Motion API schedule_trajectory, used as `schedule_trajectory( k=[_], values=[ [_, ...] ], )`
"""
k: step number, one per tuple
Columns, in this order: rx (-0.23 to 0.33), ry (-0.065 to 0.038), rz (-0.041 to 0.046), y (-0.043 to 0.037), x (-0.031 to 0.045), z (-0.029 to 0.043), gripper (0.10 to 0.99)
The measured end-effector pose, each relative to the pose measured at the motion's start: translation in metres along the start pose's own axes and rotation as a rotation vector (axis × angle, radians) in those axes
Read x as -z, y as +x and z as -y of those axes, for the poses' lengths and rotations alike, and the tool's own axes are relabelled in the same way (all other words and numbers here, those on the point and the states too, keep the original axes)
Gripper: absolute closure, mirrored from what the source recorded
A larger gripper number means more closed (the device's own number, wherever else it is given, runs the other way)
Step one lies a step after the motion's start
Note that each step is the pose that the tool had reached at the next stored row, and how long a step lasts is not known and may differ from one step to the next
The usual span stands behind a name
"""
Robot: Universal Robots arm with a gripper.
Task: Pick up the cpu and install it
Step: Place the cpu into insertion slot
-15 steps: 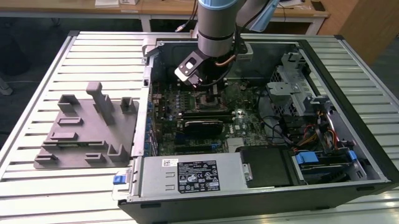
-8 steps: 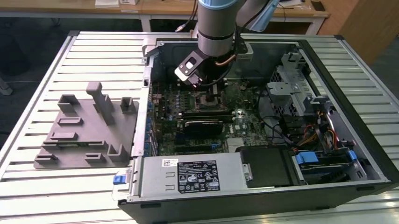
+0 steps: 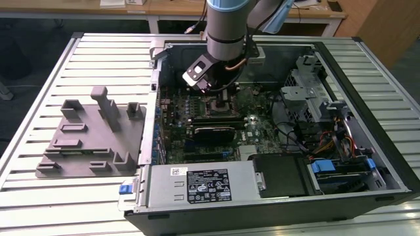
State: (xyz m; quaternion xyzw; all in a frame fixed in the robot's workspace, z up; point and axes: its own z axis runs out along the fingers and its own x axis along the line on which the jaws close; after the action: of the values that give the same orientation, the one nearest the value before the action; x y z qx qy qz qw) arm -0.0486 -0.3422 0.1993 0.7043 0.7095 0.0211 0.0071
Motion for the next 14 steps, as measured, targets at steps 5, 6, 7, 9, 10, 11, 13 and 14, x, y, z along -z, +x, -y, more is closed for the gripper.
schedule_trajectory(
  k=[5,6,7,9,10,11,13,14],
  values=[
    [-0.017,0.0,0.001,-0.0001,-0.0016,0.0001,0.98],
    [-0.017,0.0,0.0006,0.0,-0.0018,0.0001,0.98],
    [-0.018,-0.001,0.0006,0.0,-0.0018,0.0001,0.98],
    [-0.018,0.0,0.0006,0.0,-0.0018,0.0001,0.98],
    [-0.018,-0.001,0.0005,0.0,-0.0017,0.0001,0.98],
    [-0.018,-0.001,0.0002,0.0001,-0.0013,0.0,0.98],
    [-0.018,-0.002,-0.0017,0.0004,0.0002,-0.0002,0.98],
    [-0.018,-0.001,-0.0005,0.0003,0.002,-0.0002,0.98]
  ],
)
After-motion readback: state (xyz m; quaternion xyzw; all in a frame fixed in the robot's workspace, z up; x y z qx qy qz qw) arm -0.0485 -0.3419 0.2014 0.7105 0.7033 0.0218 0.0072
